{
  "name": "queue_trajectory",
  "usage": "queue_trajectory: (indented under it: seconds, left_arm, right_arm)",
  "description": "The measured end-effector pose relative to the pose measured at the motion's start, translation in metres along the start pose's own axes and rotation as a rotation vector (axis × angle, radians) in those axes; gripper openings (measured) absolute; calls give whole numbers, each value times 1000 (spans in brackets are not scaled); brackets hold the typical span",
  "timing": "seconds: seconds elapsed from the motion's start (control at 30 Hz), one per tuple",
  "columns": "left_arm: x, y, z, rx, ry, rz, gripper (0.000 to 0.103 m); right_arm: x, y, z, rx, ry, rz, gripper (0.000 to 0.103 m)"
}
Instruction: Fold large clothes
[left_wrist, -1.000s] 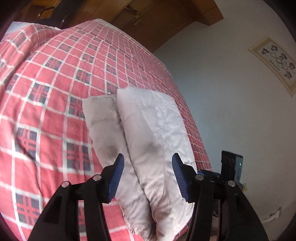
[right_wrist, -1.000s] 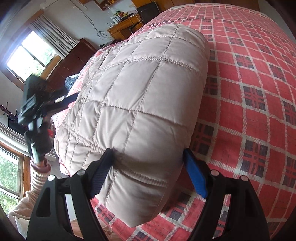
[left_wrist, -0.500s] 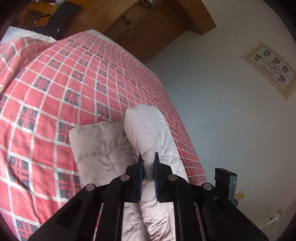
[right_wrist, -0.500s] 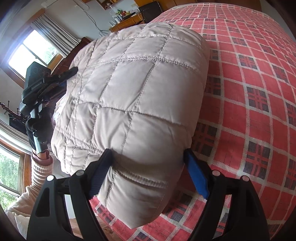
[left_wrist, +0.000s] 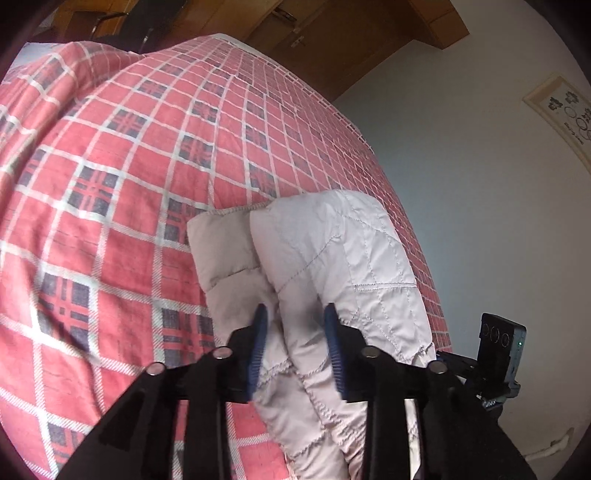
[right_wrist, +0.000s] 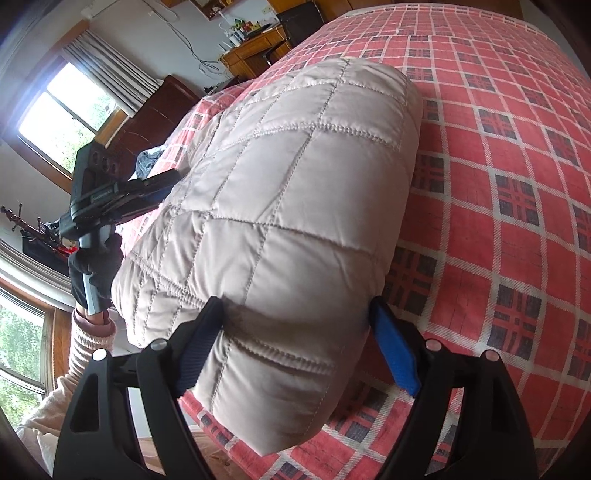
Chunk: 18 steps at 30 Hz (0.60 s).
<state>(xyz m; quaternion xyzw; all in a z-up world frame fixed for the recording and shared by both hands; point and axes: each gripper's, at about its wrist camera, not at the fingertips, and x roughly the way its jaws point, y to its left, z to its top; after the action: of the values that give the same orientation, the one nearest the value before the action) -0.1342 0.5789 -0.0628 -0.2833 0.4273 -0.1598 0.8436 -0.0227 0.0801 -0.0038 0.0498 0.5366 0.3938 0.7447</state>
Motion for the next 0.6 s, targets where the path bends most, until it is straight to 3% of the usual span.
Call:
queue_trajectory:
  seconds: [0.07,0.23,0.37,0.43,0.6]
  left_arm:
    - [-17,2,-4,13,-24,13,65]
    - [-27,26,-13,-47,-2,-68,75]
    - [-16,40,-22,-84,24,-82,76]
    - [-7,42,-24,-103,36,-138,76]
    - [12,36,-22,-82,52,-173,76]
  right_arm:
    - [-7,-5,1,14,-23,31,81]
    - [-14,-24,11,84,-47,122,81]
    - [-8,-38,18,125,-35,184,83]
    - [-3,-43,21,142,-25,205,84]
    - [4,-52,24,166,-16,233,86]
